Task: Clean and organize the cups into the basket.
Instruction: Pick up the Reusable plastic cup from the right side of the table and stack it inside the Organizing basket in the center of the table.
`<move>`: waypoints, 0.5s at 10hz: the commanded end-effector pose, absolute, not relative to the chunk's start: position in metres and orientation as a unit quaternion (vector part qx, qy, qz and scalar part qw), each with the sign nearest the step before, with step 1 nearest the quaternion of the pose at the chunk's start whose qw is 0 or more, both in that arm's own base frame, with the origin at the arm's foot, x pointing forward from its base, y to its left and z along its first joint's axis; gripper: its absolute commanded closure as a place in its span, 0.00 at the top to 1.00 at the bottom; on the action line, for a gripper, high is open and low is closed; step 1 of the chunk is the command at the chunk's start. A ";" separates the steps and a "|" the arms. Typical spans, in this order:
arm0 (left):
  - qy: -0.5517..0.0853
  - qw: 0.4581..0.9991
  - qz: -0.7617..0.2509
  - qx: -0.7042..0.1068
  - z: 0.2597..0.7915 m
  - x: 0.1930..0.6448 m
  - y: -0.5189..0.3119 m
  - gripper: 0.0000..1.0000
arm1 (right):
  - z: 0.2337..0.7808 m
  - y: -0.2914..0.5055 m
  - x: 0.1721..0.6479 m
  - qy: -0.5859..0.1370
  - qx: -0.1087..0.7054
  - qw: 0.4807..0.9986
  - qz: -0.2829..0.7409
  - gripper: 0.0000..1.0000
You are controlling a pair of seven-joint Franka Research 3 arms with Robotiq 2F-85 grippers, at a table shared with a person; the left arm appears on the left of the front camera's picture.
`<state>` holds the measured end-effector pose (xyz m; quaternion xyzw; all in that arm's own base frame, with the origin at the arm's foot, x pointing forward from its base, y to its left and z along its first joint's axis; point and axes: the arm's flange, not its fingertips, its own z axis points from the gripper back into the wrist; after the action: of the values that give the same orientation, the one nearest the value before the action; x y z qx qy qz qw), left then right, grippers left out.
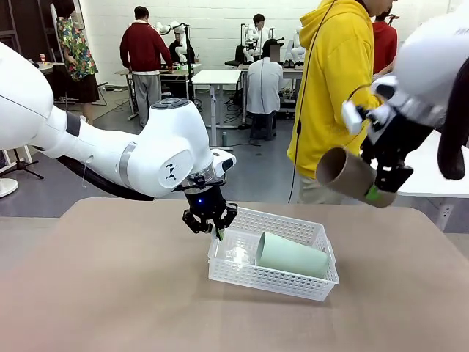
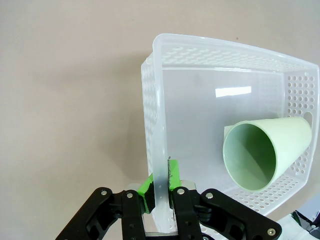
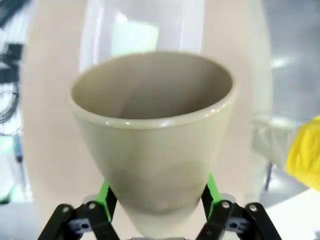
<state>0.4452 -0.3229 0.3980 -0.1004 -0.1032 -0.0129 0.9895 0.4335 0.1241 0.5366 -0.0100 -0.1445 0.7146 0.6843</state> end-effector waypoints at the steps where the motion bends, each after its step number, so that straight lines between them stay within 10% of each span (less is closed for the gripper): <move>1: -0.104 0.989 -0.016 -0.101 0.399 0.445 -0.324 0.00 | 0.515 0.155 0.456 -0.057 0.000 0.696 0.715 0.81; 5: -0.104 0.989 -0.016 -0.101 0.399 0.445 -0.324 0.00 | 0.484 0.224 0.474 -0.021 0.005 0.673 0.739 0.81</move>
<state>0.4452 -0.3228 0.3980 -0.1004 -0.1032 -0.0128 0.9895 0.4645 0.2233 0.4695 0.0118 -0.0284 0.7400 0.6719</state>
